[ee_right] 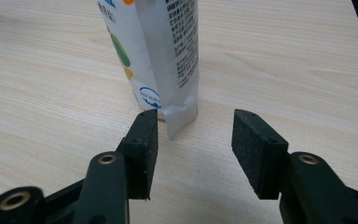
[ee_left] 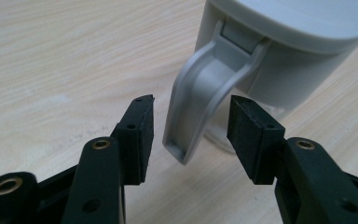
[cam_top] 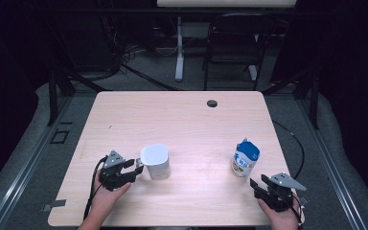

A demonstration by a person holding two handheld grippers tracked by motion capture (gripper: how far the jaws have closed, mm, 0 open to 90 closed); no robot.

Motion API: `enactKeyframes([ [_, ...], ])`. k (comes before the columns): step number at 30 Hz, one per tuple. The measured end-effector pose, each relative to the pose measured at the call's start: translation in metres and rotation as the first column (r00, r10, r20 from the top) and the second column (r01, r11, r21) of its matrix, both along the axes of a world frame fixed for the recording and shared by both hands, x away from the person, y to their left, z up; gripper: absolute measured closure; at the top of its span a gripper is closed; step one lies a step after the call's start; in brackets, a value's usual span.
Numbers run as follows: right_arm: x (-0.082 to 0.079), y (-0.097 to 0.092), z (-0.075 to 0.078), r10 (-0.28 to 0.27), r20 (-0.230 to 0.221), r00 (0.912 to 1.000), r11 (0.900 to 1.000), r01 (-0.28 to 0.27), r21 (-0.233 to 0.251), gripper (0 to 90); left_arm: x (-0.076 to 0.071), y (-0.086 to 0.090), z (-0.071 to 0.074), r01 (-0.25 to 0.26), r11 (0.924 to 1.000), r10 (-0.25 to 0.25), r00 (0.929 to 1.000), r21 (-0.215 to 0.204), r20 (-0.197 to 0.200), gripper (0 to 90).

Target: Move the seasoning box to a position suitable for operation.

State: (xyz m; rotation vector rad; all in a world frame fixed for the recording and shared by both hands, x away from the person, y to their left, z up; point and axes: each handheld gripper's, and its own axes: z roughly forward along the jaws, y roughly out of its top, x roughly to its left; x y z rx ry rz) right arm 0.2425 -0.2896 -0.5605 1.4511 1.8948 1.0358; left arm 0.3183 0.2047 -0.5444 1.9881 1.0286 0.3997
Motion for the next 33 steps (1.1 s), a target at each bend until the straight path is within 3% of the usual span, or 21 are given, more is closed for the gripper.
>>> enactKeyframes([
  [3, -0.002, 0.0, 0.0, -0.005, -0.004, 1.0, 1.0, 0.005, 0.0, 51.4, 0.002, -0.002, -0.001, 0.006, 0.9998, -0.006, 0.9999, -0.017, 0.009, 53.4],
  [5, -0.004, -0.001, 0.0, -0.01, -0.01, 0.9999, 0.9999, 0.01, 0.01, 53.3, 0.004, -0.005, -0.004, 0.017, 0.9995, -0.017, 0.9998, 0.028, 0.005, 55.0],
  [10, -0.008, -0.002, 0.001, -0.018, -0.002, 0.9998, 0.9997, 0.019, 0.017, 58.4, 0.008, -0.006, -0.006, 0.013, 0.9992, -0.013, 0.9999, 0.037, 0.002, 56.6],
  [14, -0.012, -0.002, 0.003, -0.013, -0.014, 0.9998, 0.9999, 0.013, 0.009, 54.9, 0.009, -0.006, -0.005, -0.002, 0.9997, 0.002, 1.0, 0.023, 0.001, 56.4],
  [15, -0.014, -0.001, 0.004, -0.004, -0.003, 1.0, 0.9997, 0.004, 0.022, 49.7, 0.009, -0.006, -0.005, -0.008, 0.9998, 0.007, 1.0, 0.016, 0.005, 56.4],
  [18, -0.014, 0.0, 0.003, 0.008, 0.0, 1.0, 0.9994, -0.008, 0.034, 47.0, 0.01, -0.006, -0.005, -0.012, 0.9998, 0.012, 0.9999, 0.017, 0.0, 56.3],
  [22, -0.012, 0.004, 0.001, -0.012, -0.014, 0.9998, 0.9998, 0.012, 0.018, 46.0, 0.011, -0.007, -0.005, -0.015, 0.9996, 0.015, 0.9999, 0.024, -0.001, 59.1],
  [26, -0.012, 0.005, 0.003, -0.021, 0.004, 0.9998, 0.9994, 0.021, 0.028, 48.1, 0.011, -0.007, -0.005, -0.009, 0.9999, 0.009, 0.9999, 0.014, -0.007, 63.1],
  [27, -0.013, 0.004, 0.005, -0.022, 0.012, 0.9997, 0.9996, 0.021, 0.02, 52.9, 0.01, -0.008, -0.005, -0.01, 0.9998, 0.01, 0.9999, 0.02, -0.005, 65.1],
  [33, -0.013, 0.002, 0.004, -0.044, 0.022, 0.9988, 0.999, 0.044, -0.003, 59.5, 0.009, -0.009, -0.005, -0.008, 0.999, 0.008, 0.9999, 0.044, 0.01, 67.2],
])
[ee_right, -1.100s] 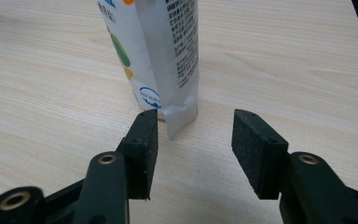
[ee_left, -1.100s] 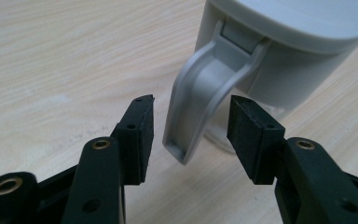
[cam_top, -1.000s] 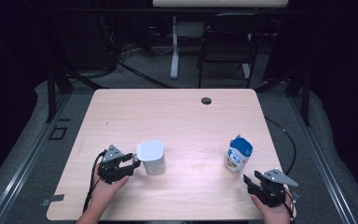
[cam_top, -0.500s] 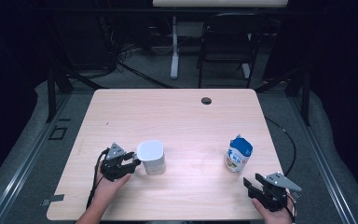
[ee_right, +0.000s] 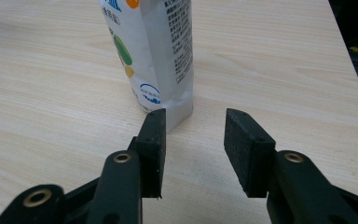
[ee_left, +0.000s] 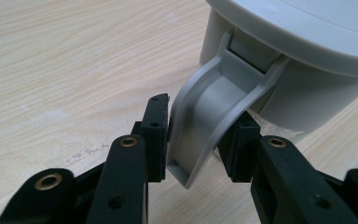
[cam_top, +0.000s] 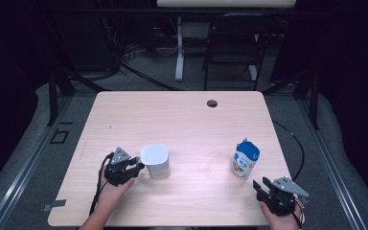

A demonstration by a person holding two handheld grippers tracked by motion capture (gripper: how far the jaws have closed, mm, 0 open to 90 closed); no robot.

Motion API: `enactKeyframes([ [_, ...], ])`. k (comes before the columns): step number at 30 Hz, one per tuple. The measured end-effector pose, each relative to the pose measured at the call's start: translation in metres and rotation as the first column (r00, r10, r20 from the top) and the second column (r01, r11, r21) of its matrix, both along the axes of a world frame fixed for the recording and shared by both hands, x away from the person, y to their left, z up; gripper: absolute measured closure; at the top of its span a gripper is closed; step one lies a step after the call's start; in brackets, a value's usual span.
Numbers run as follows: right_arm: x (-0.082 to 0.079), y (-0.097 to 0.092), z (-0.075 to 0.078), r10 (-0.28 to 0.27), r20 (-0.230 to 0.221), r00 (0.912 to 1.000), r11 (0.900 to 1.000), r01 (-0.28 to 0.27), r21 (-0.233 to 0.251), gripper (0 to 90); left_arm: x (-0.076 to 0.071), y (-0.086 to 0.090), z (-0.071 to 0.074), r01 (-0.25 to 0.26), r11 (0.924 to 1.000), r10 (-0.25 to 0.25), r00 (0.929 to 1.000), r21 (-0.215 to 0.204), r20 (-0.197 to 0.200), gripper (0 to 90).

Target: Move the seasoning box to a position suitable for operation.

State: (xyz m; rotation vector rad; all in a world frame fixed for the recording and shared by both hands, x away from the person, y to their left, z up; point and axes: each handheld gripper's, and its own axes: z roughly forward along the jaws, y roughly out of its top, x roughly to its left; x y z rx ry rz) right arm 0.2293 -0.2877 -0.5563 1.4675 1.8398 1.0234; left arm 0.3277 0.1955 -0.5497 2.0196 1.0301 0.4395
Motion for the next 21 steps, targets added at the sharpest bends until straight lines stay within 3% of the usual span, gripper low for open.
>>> enactKeyframes([
  [21, 0.0001, -0.002, -0.0005, 0.029, -0.003, 0.9996, 0.9996, -0.029, 0.001, 67.4, -0.008, -0.0049, 0.0013, 0.013, 0.9989, -0.014, 0.9998, 0.045, 0.014, 69.3],
])
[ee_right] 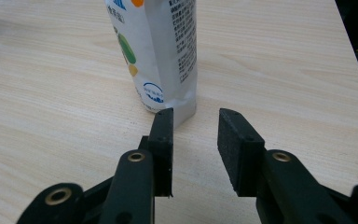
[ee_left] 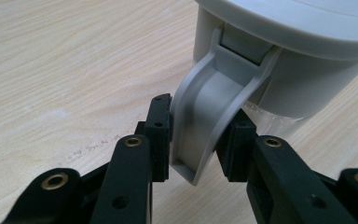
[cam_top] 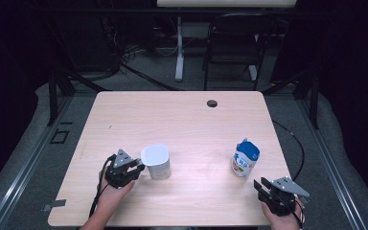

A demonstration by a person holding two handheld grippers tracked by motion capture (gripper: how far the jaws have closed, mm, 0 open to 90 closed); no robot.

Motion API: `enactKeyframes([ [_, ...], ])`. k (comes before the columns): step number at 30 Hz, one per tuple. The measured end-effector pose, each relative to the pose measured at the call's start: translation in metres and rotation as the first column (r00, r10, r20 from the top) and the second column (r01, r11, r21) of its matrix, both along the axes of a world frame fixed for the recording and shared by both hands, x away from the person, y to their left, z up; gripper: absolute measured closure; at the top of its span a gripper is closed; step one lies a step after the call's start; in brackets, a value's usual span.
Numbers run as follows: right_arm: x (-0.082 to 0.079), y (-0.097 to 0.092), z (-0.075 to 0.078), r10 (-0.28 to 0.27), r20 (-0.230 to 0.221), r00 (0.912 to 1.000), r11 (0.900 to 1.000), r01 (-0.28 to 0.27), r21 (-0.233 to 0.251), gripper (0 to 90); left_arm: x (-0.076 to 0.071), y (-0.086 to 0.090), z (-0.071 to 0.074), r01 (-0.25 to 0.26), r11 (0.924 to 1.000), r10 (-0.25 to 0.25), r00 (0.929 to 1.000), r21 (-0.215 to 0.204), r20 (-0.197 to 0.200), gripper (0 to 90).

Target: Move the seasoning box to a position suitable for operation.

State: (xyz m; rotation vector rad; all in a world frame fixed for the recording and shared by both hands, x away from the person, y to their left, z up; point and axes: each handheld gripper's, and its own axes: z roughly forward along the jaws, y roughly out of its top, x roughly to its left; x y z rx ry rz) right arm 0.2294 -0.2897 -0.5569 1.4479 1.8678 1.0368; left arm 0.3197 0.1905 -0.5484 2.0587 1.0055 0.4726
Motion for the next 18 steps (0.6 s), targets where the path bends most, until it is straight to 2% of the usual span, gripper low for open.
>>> enactKeyframes([
  [9, 0.0, 0.001, 0.0, 0.023, -0.006, 0.9997, 0.9997, -0.023, -0.006, 71.3, -0.005, -0.001, 0.001, 0.014, 0.9998, -0.014, 0.9999, 0.013, -0.008, 69.4],
  [18, -0.001, 0.002, 0.0, 0.031, -0.011, 0.9995, 0.9995, -0.031, 0.001, 68.4, -0.011, -0.004, 0.003, 0.036, 0.9988, -0.036, 0.9993, 0.034, -0.01, 69.6],
])
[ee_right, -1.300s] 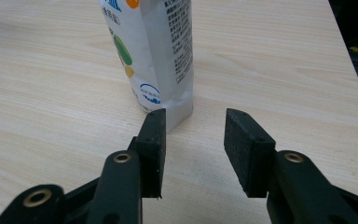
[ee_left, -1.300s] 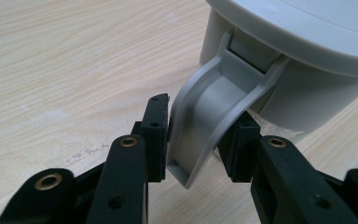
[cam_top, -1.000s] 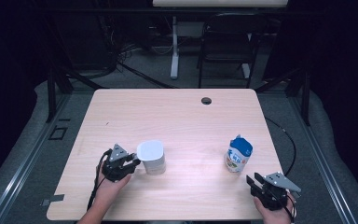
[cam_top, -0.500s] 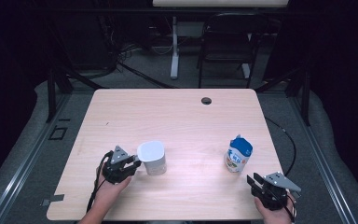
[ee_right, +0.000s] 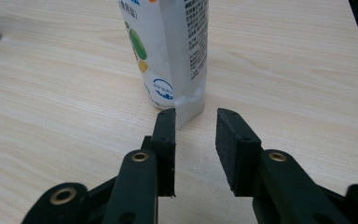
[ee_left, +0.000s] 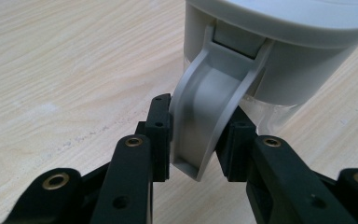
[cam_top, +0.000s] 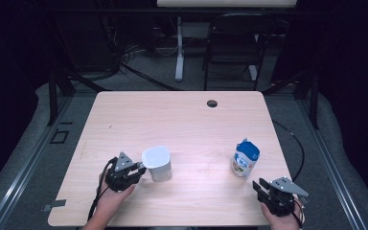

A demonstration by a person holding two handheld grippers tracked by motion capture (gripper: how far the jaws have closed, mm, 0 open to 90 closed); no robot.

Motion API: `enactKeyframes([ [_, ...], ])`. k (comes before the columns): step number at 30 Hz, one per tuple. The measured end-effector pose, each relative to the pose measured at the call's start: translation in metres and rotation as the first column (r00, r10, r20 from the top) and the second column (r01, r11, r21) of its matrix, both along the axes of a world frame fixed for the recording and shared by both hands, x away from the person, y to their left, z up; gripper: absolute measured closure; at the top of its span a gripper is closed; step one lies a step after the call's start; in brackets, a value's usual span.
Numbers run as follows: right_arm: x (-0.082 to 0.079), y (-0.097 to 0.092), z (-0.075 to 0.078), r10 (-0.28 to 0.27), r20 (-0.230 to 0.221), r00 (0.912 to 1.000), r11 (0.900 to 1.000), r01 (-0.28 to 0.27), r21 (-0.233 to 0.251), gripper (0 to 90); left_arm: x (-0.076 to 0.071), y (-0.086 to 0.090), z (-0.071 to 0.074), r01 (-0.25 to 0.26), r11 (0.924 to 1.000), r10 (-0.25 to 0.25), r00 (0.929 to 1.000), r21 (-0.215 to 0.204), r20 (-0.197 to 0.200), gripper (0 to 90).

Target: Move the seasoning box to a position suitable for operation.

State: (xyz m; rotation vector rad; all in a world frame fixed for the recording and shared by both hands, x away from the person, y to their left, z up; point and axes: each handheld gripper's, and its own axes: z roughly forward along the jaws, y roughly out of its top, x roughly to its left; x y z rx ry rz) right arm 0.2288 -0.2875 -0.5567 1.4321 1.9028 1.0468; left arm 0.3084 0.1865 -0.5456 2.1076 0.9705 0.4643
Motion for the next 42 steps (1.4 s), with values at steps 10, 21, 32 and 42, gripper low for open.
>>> enactKeyframes([
  [10, -0.004, 0.004, 0.004, 0.031, 0.003, 0.9995, 0.9995, -0.031, 0.005, 67.8, -0.014, -0.01, 0.003, 0.061, 0.9978, -0.06, 0.9981, 0.026, -0.011, 69.8],
  [21, -0.005, 0.017, 0.007, 0.094, 0.006, 0.9955, 0.9952, -0.094, -0.026, 66.4, -0.031, -0.032, 0.006, 0.218, 0.9742, -0.216, 0.9757, 0.058, -0.035, 69.8],
  [32, -0.006, 0.027, 0.007, 0.167, -0.006, 0.9859, 0.9848, -0.167, -0.047, 65.6, -0.028, -0.028, 0.008, 0.282, 0.9582, -0.278, 0.9578, 0.048, -0.072, 68.9],
  [42, -0.009, 0.04, 0.015, 0.235, -0.004, 0.9721, 0.9676, -0.234, -0.095, 64.5, -0.027, -0.009, 0.034, 0.38, 0.9251, -0.375, 0.9114, -0.007, -0.168, 54.4],
])
